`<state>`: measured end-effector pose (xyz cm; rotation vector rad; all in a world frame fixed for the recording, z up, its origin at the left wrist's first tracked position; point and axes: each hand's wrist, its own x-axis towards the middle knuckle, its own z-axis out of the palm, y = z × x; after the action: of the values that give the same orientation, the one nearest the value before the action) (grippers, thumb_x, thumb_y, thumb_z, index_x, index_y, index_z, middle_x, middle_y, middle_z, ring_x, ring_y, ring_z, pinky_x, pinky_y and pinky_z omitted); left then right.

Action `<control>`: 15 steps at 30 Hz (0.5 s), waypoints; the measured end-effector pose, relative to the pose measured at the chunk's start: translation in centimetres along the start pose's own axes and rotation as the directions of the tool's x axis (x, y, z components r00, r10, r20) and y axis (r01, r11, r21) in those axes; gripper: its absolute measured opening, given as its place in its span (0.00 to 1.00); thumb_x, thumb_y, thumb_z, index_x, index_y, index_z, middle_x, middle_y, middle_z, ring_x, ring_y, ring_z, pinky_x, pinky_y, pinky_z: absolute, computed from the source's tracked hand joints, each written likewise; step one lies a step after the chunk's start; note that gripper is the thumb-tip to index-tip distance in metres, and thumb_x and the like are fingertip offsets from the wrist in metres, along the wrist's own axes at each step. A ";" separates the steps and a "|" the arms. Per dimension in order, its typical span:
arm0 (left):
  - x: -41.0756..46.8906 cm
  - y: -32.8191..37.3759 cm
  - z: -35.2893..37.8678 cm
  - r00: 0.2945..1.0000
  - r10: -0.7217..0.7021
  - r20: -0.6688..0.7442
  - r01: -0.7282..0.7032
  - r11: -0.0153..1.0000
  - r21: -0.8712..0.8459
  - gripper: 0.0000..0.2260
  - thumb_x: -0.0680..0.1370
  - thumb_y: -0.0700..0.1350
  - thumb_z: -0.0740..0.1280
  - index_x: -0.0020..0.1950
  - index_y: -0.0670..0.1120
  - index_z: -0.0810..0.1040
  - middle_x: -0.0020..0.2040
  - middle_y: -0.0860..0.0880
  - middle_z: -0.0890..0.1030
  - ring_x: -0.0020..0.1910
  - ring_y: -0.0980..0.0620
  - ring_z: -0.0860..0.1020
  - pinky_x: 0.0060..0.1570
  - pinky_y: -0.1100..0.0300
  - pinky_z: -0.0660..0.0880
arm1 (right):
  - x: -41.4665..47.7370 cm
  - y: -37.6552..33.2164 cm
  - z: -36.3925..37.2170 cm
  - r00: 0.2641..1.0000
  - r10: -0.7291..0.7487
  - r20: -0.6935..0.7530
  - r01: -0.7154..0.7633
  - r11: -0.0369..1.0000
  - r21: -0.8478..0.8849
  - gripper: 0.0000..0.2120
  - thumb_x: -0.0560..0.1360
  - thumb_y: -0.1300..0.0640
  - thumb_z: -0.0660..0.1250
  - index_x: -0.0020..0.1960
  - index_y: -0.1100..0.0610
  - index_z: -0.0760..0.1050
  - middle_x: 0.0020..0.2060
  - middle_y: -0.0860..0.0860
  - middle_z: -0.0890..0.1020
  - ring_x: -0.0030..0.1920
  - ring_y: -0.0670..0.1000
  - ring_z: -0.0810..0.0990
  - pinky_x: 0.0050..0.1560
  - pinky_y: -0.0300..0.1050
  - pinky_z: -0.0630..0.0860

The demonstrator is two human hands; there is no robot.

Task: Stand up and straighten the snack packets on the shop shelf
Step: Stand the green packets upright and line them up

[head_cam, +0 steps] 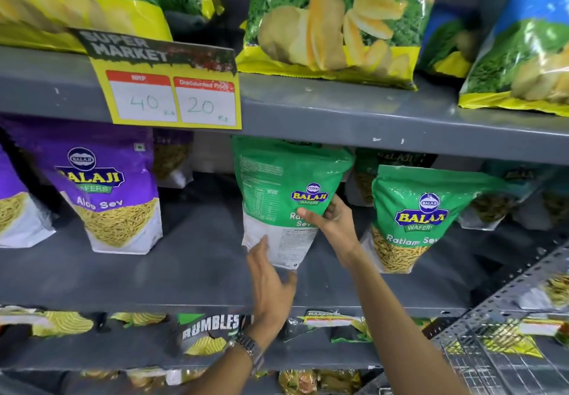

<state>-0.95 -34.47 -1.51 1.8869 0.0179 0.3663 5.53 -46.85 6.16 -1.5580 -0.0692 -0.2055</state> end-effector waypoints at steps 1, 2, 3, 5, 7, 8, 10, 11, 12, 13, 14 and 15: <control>0.2 0.2 0.3 1.000 -0.017 0.013 0.017 1.000 -0.016 0.38 0.67 0.35 0.73 0.72 0.41 0.56 0.68 0.41 0.62 0.69 0.46 0.64 0.68 0.58 0.63 | -0.2 0.1 0.1 1.000 -0.019 -0.020 0.019 1.000 -0.011 0.19 0.65 0.65 0.76 0.52 0.52 0.76 0.44 0.44 0.86 0.48 0.44 0.84 0.46 0.35 0.78; 0.4 0.3 0.5 0.999 -0.038 0.026 0.038 0.999 -0.030 0.41 0.66 0.37 0.75 0.73 0.41 0.54 0.70 0.41 0.61 0.70 0.46 0.62 0.69 0.54 0.63 | -0.5 0.3 0.2 0.998 -0.035 -0.044 0.034 0.999 -0.019 0.19 0.64 0.64 0.77 0.52 0.52 0.77 0.46 0.45 0.86 0.49 0.46 0.84 0.48 0.37 0.79; 0.5 0.5 0.7 0.998 -0.053 0.041 0.055 0.998 -0.044 0.44 0.66 0.38 0.76 0.74 0.42 0.53 0.71 0.41 0.59 0.72 0.45 0.61 0.70 0.51 0.63 | -0.8 0.5 0.4 0.997 -0.044 -0.065 0.043 0.999 -0.026 0.20 0.64 0.63 0.77 0.53 0.52 0.76 0.48 0.48 0.85 0.51 0.47 0.83 0.50 0.40 0.79; 0.9 0.6 0.9 0.996 -0.052 0.072 0.056 0.996 -0.064 0.48 0.64 0.42 0.78 0.74 0.41 0.50 0.74 0.40 0.55 0.74 0.44 0.58 0.71 0.47 0.62 | -1.4 0.5 0.7 0.995 -0.042 -0.092 0.039 0.999 -0.037 0.21 0.63 0.62 0.78 0.54 0.53 0.76 0.50 0.52 0.85 0.52 0.51 0.83 0.53 0.48 0.79; 1.6 0.5 1.1 0.994 -0.047 0.095 0.054 0.996 -0.068 0.51 0.62 0.44 0.79 0.75 0.39 0.48 0.75 0.40 0.53 0.75 0.44 0.55 0.72 0.47 0.60 | -2.0 0.5 0.9 0.995 -0.022 -0.101 0.017 0.999 -0.043 0.23 0.62 0.61 0.79 0.55 0.56 0.75 0.51 0.54 0.85 0.52 0.52 0.83 0.54 0.52 0.80; 2.0 0.4 1.2 0.993 -0.051 0.104 0.058 0.996 -0.070 0.53 0.62 0.44 0.80 0.75 0.40 0.47 0.75 0.40 0.53 0.75 0.44 0.54 0.72 0.47 0.59 | -2.3 0.5 0.9 0.995 -0.009 -0.100 0.005 0.999 -0.045 0.24 0.62 0.60 0.79 0.55 0.57 0.75 0.50 0.54 0.85 0.52 0.52 0.83 0.53 0.52 0.80; 3.0 0.5 1.2 0.992 -0.053 0.115 0.065 0.992 -0.105 0.55 0.60 0.45 0.81 0.75 0.42 0.47 0.74 0.41 0.57 0.74 0.45 0.58 0.70 0.49 0.63 | -3.0 0.4 0.9 0.996 0.007 -0.090 -0.013 0.998 -0.060 0.23 0.62 0.61 0.79 0.54 0.57 0.75 0.49 0.53 0.85 0.51 0.51 0.83 0.51 0.51 0.80; 3.5 0.5 1.2 0.992 -0.056 0.110 0.072 0.988 -0.140 0.55 0.59 0.45 0.81 0.75 0.43 0.48 0.73 0.42 0.61 0.72 0.47 0.63 0.67 0.53 0.68 | -3.3 0.3 1.0 0.997 0.016 -0.080 -0.022 0.997 -0.068 0.21 0.63 0.61 0.78 0.54 0.57 0.75 0.50 0.54 0.85 0.52 0.51 0.83 0.51 0.52 0.80; 4.0 0.4 1.2 0.993 -0.066 0.101 0.083 0.980 -0.179 0.53 0.59 0.45 0.81 0.73 0.45 0.51 0.69 0.44 0.66 0.67 0.48 0.69 0.60 0.58 0.73 | -3.6 0.2 1.0 0.998 0.026 -0.065 -0.031 0.997 -0.075 0.20 0.64 0.62 0.77 0.54 0.57 0.76 0.51 0.55 0.84 0.54 0.53 0.82 0.51 0.55 0.80; 4.4 0.3 1.2 0.992 -0.085 0.093 0.103 0.972 -0.213 0.50 0.59 0.45 0.81 0.71 0.46 0.54 0.66 0.46 0.70 0.63 0.49 0.73 0.52 0.63 0.76 | -3.8 0.1 1.0 0.998 0.034 -0.049 -0.038 0.996 -0.079 0.20 0.65 0.61 0.76 0.55 0.56 0.76 0.54 0.56 0.83 0.56 0.54 0.81 0.53 0.57 0.80; 4.7 0.3 1.1 0.990 -0.107 0.088 0.124 0.965 -0.231 0.47 0.59 0.47 0.80 0.69 0.47 0.55 0.63 0.47 0.73 0.59 0.49 0.76 0.47 0.64 0.77 | -4.0 -0.1 1.0 0.999 0.038 -0.031 -0.040 0.997 -0.073 0.21 0.66 0.60 0.75 0.57 0.57 0.75 0.56 0.57 0.81 0.56 0.55 0.80 0.55 0.57 0.79; 5.1 0.2 1.0 0.989 -0.121 0.087 0.139 0.964 -0.228 0.44 0.60 0.49 0.80 0.67 0.48 0.57 0.62 0.48 0.74 0.56 0.49 0.77 0.46 0.61 0.77 | -4.1 -0.3 0.9 0.999 0.040 -0.017 -0.041 0.998 -0.051 0.21 0.66 0.59 0.73 0.59 0.58 0.74 0.56 0.59 0.80 0.55 0.55 0.80 0.55 0.56 0.78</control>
<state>4.13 -34.55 -0.35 1.6544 0.0478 0.1999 1.49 -45.62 5.72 -1.6073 -0.0195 -0.1890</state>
